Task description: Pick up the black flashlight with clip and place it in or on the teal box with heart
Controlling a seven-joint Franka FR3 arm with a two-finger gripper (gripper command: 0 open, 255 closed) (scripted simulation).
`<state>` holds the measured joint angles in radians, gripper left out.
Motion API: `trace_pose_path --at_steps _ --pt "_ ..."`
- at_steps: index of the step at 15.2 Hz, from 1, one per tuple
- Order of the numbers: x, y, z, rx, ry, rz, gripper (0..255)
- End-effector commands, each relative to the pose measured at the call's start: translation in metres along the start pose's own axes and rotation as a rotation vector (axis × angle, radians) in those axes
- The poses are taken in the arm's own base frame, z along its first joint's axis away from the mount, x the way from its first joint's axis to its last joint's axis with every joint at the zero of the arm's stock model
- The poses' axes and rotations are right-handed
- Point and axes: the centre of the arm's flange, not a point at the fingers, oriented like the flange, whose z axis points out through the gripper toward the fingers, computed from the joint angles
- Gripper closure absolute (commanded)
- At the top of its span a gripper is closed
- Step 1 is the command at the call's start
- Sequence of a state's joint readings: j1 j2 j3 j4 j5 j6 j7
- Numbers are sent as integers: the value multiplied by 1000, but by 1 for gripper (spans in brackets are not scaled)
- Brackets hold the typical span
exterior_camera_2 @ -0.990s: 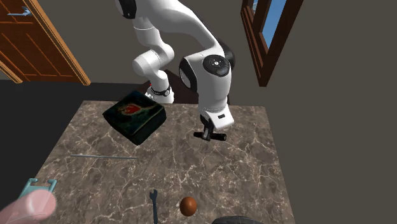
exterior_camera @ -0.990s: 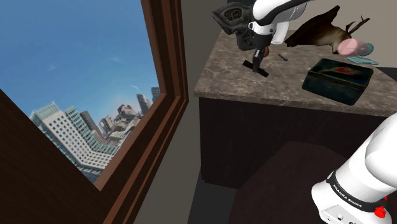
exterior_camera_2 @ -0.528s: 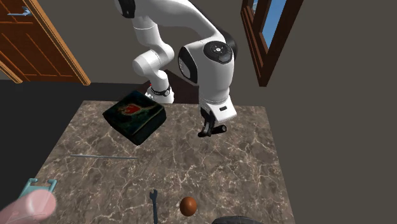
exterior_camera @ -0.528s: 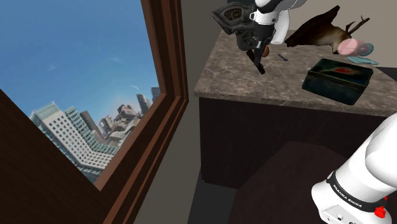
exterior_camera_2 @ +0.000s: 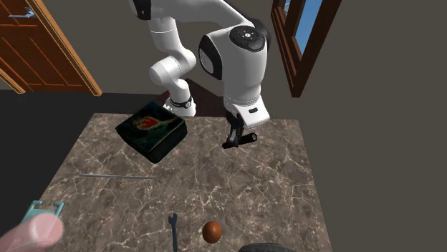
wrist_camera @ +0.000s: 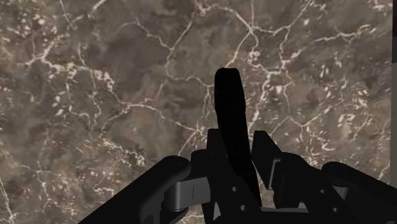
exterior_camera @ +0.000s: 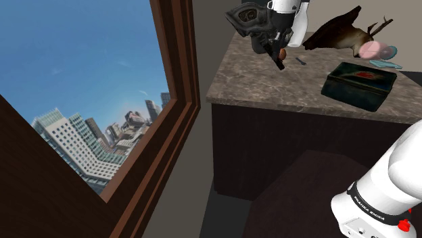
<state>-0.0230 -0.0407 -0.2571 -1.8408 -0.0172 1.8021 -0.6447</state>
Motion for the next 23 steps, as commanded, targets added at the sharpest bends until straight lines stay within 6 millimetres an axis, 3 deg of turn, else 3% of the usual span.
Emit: trace_pose_path --at_steps 1,12,23 --pt "0 -1 -12 0 0 0 255" --pt "0 -1 -65 0 0 0 255" --pt "-145 9 -64 0 0 0 255"
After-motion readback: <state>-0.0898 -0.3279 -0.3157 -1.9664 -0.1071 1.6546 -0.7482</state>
